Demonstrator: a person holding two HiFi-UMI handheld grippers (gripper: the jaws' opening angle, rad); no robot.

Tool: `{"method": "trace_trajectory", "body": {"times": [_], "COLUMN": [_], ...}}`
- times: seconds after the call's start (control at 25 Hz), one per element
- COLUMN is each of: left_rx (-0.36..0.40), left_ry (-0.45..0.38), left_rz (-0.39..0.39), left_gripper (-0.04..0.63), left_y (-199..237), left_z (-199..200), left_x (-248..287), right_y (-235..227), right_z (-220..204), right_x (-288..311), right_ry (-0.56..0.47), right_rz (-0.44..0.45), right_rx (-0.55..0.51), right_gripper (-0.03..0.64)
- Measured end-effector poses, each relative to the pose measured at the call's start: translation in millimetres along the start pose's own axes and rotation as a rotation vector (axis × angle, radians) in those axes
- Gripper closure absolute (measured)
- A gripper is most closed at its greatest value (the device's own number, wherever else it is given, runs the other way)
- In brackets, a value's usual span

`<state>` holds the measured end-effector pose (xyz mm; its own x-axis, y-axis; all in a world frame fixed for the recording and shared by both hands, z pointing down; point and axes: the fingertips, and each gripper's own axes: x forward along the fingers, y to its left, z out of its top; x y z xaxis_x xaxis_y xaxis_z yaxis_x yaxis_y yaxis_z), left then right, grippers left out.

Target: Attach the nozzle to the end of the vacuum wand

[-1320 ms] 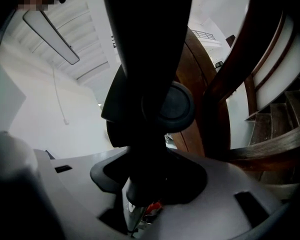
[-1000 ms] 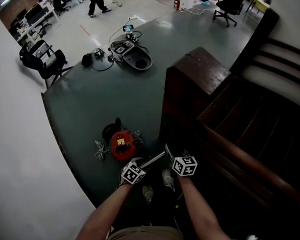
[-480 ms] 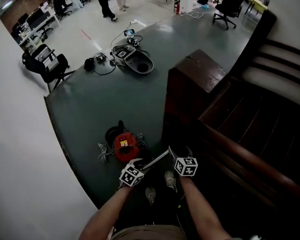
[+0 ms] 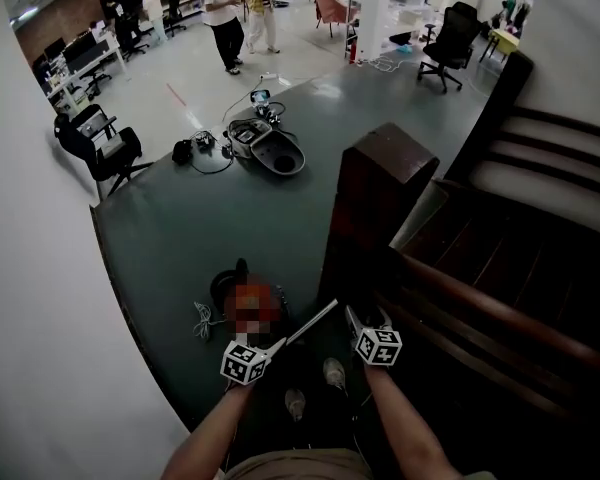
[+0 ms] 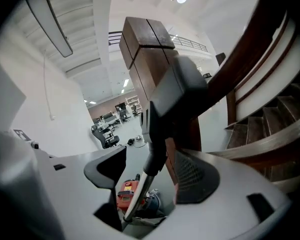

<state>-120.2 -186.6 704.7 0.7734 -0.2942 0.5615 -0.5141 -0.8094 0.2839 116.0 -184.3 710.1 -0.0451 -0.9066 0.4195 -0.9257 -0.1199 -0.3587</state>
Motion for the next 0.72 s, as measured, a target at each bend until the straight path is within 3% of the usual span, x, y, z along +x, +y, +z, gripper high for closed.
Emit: {"method": "trace_trajectory", "body": {"times": [0.12, 0.24, 0.72], "left_rx": [-0.063, -0.073, -0.128], "left_ry": [-0.124, -0.220, -0.494], "left_rz": [0.023, 0.042, 0.226], "left_gripper": [0.368, 0.368, 0.368], "left_y": [-5.6, -12.2, -71.4], "left_z": [19.3, 37.9, 81.0], "left_x": [-35.9, -73.8, -218.0], "right_y": [19.6, 46.2, 94.2], "right_z": [25.2, 61.2, 166.4], "right_x": [-42.3, -89.6, -254.2], "right_ry": [-0.046, -0.114, -0.277], "right_rz": [0.025, 0.079, 0.262], "right_rx": [-0.001, -0.016, -0.144], "right_gripper": [0.334, 0.334, 0.334]}}
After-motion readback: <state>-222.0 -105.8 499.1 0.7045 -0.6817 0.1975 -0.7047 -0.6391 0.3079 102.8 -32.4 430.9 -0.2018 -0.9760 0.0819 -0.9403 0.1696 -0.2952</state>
